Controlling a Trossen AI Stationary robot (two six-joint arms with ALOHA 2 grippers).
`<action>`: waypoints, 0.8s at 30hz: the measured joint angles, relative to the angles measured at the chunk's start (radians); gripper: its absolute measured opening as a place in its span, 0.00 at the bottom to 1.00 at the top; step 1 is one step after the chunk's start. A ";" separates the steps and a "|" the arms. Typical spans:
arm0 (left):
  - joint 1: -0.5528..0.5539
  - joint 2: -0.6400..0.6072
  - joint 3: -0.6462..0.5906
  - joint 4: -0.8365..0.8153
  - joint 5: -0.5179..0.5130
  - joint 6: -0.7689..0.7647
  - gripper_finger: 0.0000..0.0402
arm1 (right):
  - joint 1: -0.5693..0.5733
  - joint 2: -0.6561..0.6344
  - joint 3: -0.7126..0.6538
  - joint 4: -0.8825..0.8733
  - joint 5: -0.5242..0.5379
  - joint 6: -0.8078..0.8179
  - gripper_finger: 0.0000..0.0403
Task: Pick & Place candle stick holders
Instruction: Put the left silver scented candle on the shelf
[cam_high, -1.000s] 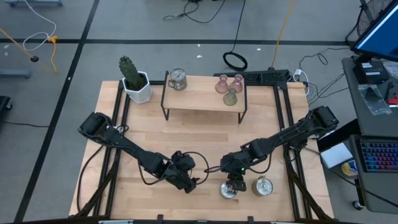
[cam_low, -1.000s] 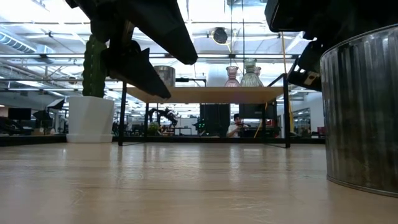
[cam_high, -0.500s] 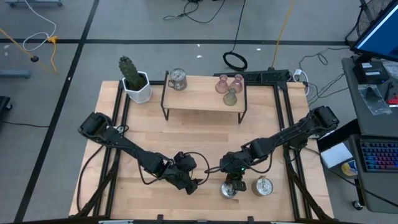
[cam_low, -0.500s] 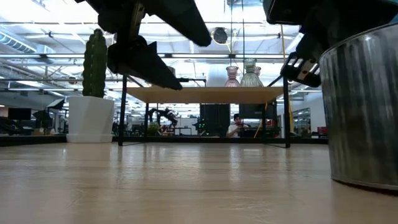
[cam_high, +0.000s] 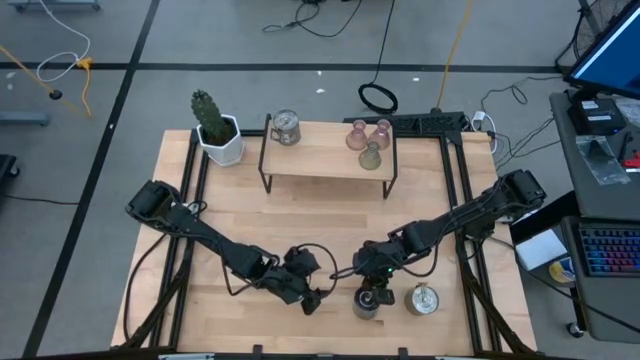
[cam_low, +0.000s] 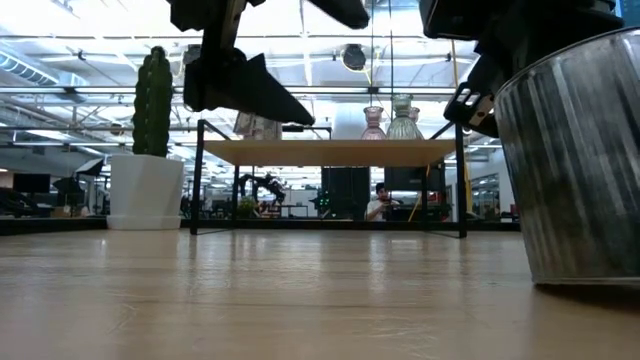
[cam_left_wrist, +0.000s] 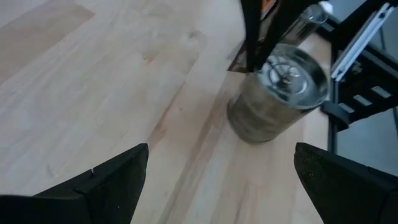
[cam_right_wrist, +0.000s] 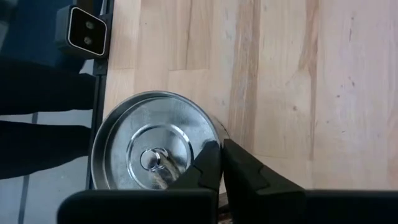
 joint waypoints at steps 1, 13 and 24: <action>0.000 0.000 0.000 0.010 0.000 0.004 0.99 | 0.000 -0.004 -0.001 -0.003 0.001 -0.001 0.00; 0.015 0.000 0.000 0.034 0.000 0.036 0.99 | -0.039 -0.047 -0.004 -0.038 0.002 -0.023 0.00; 0.040 0.000 0.000 0.035 0.000 0.104 0.99 | -0.077 -0.050 -0.004 0.001 0.010 -0.040 0.00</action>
